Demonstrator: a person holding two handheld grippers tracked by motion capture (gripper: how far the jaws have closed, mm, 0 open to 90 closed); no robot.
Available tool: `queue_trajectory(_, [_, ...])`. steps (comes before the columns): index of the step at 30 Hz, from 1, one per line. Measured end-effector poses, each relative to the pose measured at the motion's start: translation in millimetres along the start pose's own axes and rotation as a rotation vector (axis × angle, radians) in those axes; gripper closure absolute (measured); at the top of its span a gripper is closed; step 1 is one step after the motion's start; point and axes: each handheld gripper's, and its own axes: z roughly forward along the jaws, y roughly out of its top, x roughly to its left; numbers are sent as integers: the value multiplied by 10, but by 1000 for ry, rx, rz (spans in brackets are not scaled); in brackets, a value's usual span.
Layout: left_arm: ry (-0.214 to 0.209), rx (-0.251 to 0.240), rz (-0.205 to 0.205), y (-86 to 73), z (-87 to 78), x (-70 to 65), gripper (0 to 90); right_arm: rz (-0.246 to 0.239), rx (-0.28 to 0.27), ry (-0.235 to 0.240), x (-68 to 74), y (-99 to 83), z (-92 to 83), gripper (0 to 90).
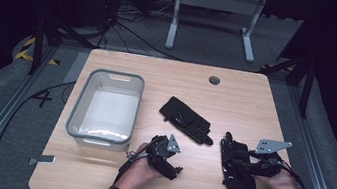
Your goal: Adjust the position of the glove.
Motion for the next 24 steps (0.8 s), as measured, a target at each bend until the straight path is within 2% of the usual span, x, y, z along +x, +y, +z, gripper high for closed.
queue_trajectory(2, [22,15,5,38,-16,12,225,10,1,-14,-20,-40,-29,517])
queue_trajectory(4, [31,1,-9,79,-35,37,328,22,-1,-15,-39,-69,-60,500])
queue_trajectory(12, [46,33,-80,284,-75,170,887,48,-15,-30,-65,-180,-173,427])
queue_trajectory(14, [59,39,-103,340,-66,206,898,52,-20,-32,-63,-197,-190,419])
queue_trajectory(20, [111,36,-129,541,-5,348,898,54,-18,-34,-65,-230,-215,414])
queue_trajectory(22, [110,22,-146,596,19,414,898,56,-18,-37,-69,-238,-219,413])
queue_trajectory(24, [123,26,-146,662,57,477,898,57,-18,-37,-74,-245,-227,409])
